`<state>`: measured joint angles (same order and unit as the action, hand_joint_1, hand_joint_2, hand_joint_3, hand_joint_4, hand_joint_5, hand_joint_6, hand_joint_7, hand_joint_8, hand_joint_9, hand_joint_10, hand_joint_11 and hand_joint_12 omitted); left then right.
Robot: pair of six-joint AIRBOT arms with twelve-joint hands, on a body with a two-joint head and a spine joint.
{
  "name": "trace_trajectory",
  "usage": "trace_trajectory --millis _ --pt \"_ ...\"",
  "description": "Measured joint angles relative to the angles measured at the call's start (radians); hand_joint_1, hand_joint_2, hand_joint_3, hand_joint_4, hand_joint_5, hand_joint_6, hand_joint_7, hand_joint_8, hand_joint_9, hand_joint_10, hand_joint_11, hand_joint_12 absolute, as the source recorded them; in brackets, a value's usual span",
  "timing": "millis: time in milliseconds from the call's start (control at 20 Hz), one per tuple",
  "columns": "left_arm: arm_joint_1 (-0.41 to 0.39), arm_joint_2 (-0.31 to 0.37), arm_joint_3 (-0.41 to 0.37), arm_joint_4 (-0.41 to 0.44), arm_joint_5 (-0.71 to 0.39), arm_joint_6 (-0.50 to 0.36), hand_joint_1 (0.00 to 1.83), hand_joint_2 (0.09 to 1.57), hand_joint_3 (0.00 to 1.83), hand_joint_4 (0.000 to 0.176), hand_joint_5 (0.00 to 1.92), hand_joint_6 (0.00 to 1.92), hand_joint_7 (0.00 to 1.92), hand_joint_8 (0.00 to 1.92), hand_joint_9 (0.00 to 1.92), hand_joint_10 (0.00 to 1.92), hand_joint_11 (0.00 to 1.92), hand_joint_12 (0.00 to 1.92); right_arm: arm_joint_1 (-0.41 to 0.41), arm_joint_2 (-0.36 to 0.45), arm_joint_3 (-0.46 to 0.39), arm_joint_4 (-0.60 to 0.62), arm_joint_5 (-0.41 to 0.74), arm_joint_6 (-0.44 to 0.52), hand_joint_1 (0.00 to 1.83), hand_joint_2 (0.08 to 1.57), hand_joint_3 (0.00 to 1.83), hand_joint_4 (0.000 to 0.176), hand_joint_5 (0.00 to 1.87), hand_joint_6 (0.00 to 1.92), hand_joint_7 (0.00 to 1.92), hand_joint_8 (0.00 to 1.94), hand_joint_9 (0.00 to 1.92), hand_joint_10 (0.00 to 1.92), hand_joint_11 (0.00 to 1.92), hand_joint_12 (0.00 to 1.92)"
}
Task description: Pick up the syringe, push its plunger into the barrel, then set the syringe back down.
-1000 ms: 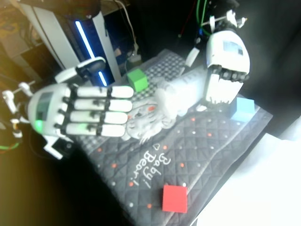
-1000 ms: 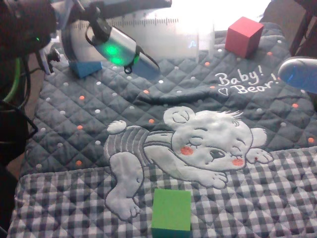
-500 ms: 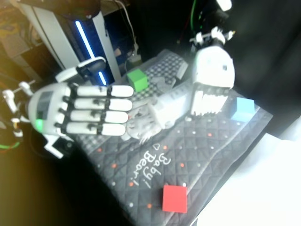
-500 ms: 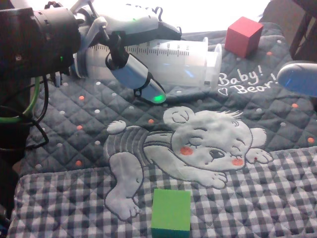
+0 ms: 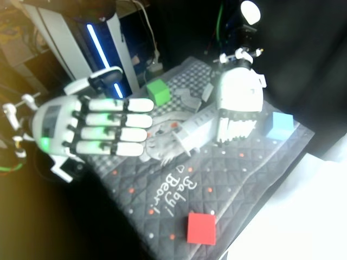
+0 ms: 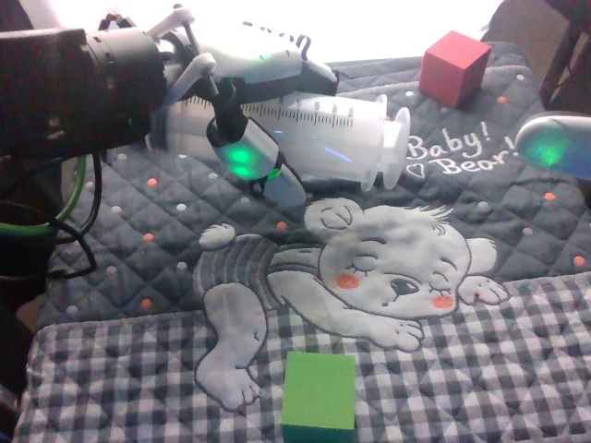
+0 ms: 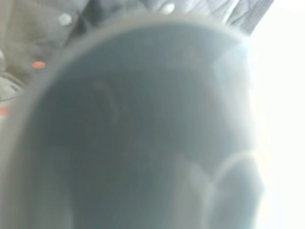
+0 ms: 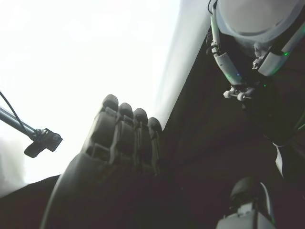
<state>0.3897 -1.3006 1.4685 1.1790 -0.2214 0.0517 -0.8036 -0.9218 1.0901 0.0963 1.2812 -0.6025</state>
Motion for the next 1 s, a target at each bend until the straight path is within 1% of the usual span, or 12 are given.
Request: trace_trajectory --millis 150,250,400,550,600,650,700,750,800,900,950,1000 --pt "0.003 -0.006 0.0 0.009 0.009 0.0 1.57 1.07 0.0 0.0 1.21 1.92 1.48 1.92 1.61 1.92 1.61 1.92 0.0 0.0 0.0 0.001 0.0 0.0 0.04 0.88 0.01 0.0 0.08 0.0 0.08 0.01 0.06 0.0 0.06 0.01" --pt "0.003 -0.006 -0.001 0.012 0.003 0.0 1.5 1.1 0.0 0.0 1.24 1.92 1.51 1.92 1.6 1.92 1.57 1.92 0.0 0.0 0.0 -0.003 0.0 0.0 0.03 0.9 0.01 0.0 0.06 0.0 0.07 0.0 0.04 0.0 0.06 0.01" --pt "0.004 -0.013 -0.001 0.019 0.009 0.0 1.53 1.14 0.01 0.0 1.07 1.92 1.32 1.92 1.5 1.92 1.53 1.92 0.0 0.0 0.003 0.0 0.0 0.0 0.05 0.88 0.0 0.0 0.04 0.0 0.06 0.0 0.03 0.0 0.04 0.0" --pt "0.008 -0.013 -0.01 0.027 0.01 0.0 1.38 1.19 0.02 0.0 0.75 1.92 0.92 1.92 1.14 1.92 1.23 1.92 0.0 0.0 0.002 -0.002 0.0 0.0 0.05 0.86 0.0 0.0 0.04 0.0 0.06 0.0 0.04 0.0 0.05 0.0" --pt "0.008 -0.013 -0.011 0.029 0.008 0.0 1.1 1.28 0.06 0.0 0.63 1.7 0.84 1.92 1.05 1.92 1.13 1.92 0.0 0.0 0.002 -0.002 0.0 0.0 0.04 0.87 0.0 0.0 0.04 0.0 0.05 0.0 0.03 0.0 0.04 0.0" --pt "0.008 -0.013 -0.011 0.031 0.006 0.0 1.03 1.27 0.06 0.0 0.64 1.6 0.77 1.92 0.93 1.92 0.96 1.92 0.0 0.0 0.002 -0.001 0.0 0.0 0.05 0.88 0.0 0.0 0.03 0.0 0.05 0.0 0.03 0.0 0.03 0.0" --pt "0.009 -0.013 -0.011 0.031 0.007 0.0 0.98 1.26 0.05 0.0 0.67 1.53 0.6 1.92 0.67 1.92 0.67 1.92 0.0 0.0 0.002 -0.001 0.0 0.0 0.06 0.88 0.0 0.0 0.03 0.0 0.05 0.0 0.02 0.0 0.02 0.0" --pt "0.01 -0.013 -0.011 0.031 0.008 0.0 0.97 1.25 0.03 0.008 0.7 1.48 0.55 1.87 0.57 1.92 0.52 1.92 0.0 0.0 0.003 -0.001 0.0 0.0 0.06 0.87 0.0 0.0 0.03 0.0 0.05 0.0 0.02 0.0 0.02 0.0" --pt "0.016 -0.013 -0.011 0.032 0.008 0.0 1.09 1.27 0.02 0.016 0.73 1.4 0.62 1.62 0.47 1.83 0.35 1.92 0.0 0.0 0.003 -0.002 0.0 0.0 0.07 0.86 0.0 0.0 0.03 0.0 0.05 0.0 0.03 0.0 0.03 0.0" --pt "0.021 -0.013 -0.011 0.034 0.01 0.0 1.14 1.25 0.0 0.001 0.81 1.29 0.66 1.48 0.41 1.62 0.06 1.92 0.0 0.0 0.003 -0.001 0.0 0.0 0.05 0.88 0.0 0.0 0.03 0.0 0.05 0.0 0.02 0.0 0.02 0.0" --pt "0.021 -0.013 -0.011 0.034 0.009 0.0 1.15 1.24 0.0 0.0 0.82 1.31 0.68 1.4 0.4 1.51 0.01 1.87 0.0 0.0 0.003 0.0 0.0 0.0 0.03 0.88 0.0 0.0 0.04 0.01 0.05 0.0 0.03 0.0 0.04 0.01" --pt "0.021 -0.013 -0.011 0.033 0.009 0.0 1.15 1.23 0.0 0.0 0.83 1.31 0.69 1.36 0.41 1.29 0.0 1.72 0.0 0.0 0.003 -0.002 0.0 0.0 0.02 0.88 0.0 0.0 0.04 0.0 0.05 0.0 0.03 0.0 0.04 0.01"
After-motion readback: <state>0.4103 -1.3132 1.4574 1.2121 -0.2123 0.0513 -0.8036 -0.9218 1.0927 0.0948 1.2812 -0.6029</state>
